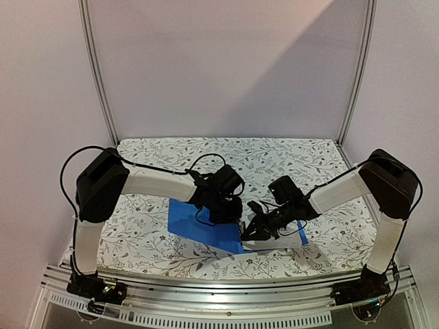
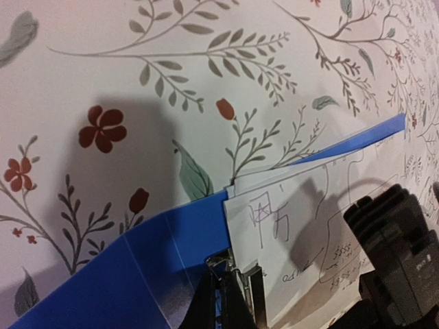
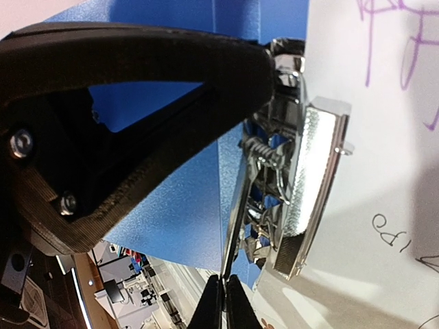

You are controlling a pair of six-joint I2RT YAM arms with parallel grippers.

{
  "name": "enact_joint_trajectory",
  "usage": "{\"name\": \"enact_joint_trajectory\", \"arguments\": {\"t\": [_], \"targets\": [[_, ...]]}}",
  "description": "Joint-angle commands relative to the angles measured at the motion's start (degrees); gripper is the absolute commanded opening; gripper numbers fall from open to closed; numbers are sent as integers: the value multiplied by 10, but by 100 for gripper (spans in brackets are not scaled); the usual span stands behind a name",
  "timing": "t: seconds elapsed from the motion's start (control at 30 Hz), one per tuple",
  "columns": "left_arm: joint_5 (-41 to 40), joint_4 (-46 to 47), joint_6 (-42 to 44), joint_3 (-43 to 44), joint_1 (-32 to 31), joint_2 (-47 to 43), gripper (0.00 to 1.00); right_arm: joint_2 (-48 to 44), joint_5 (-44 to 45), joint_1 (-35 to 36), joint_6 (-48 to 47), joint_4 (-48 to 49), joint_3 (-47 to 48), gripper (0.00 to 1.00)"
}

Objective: Put the files into the folder

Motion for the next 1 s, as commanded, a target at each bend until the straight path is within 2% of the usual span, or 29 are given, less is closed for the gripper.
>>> {"name": "enact_joint_trajectory", "arguments": {"t": [0.0,0.33,0.67,0.83,0.97], "targets": [[-9,-33,6,-20,-3,5,0,12,55,2,-26,-61,-20,2],[-1,-12,-3,-38,2,1,0,51,66,2,-48,-84,-22,1],[7,13,-16,-50,3,-3,0,88,125,2,-99,-183,9,1],[10,22,-19,-57,3,-3,0,98,105,2,-104,-170,13,4],[8,26,-20,-68,4,-10,0,69,36,1,-80,-116,4,6]]}}
